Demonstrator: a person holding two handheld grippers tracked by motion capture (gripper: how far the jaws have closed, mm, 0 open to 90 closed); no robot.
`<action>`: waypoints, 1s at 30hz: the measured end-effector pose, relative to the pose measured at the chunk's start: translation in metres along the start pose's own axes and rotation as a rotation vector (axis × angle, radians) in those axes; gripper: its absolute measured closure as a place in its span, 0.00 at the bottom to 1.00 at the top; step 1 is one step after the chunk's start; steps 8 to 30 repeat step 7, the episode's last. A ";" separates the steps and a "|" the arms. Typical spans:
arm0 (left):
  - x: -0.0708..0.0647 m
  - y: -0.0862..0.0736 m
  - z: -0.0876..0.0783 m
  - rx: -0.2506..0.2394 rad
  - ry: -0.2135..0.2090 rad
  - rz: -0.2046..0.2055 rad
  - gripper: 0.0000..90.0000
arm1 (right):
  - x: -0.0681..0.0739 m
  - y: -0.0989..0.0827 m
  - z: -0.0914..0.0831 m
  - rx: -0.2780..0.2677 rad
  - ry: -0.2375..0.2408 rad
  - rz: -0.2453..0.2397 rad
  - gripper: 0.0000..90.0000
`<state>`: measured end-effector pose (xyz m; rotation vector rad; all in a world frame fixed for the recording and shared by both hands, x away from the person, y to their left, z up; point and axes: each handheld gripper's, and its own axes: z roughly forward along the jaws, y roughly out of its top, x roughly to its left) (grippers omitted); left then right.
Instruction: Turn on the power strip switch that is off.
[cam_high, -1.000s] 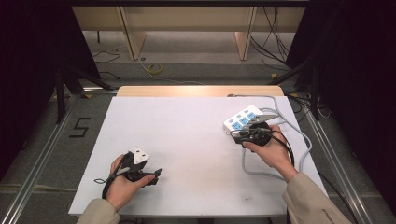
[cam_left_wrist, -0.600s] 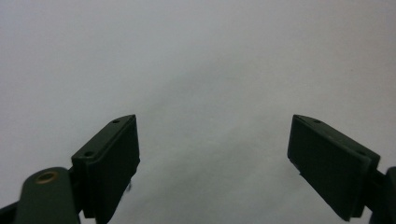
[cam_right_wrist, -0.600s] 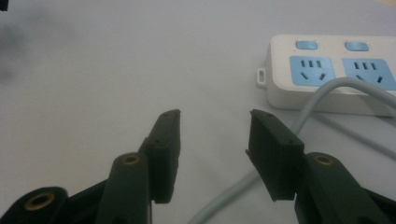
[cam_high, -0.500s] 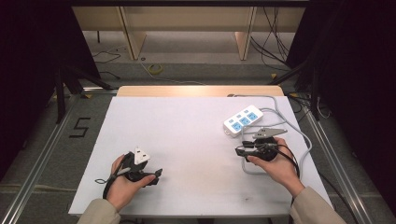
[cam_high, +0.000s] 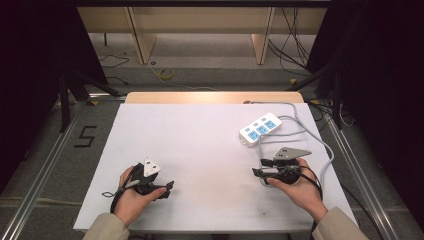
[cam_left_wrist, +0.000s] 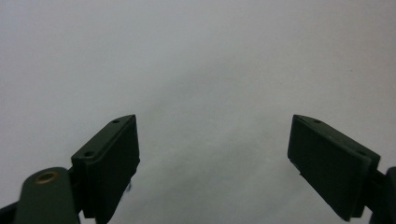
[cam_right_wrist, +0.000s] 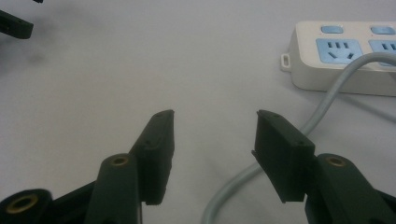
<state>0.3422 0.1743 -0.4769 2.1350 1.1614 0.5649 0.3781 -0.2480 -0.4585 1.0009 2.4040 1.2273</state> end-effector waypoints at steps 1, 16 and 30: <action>0.000 0.000 0.000 -0.002 0.000 0.000 0.18 | 0.000 0.000 0.000 -0.003 -0.002 0.002 0.53; 0.005 -0.001 0.002 -0.002 0.007 -0.005 0.18 | 0.000 -0.002 -0.003 -0.018 -0.009 0.006 0.51; 0.005 -0.001 0.002 -0.002 0.007 -0.005 0.18 | 0.000 -0.002 -0.003 -0.018 -0.009 0.006 0.51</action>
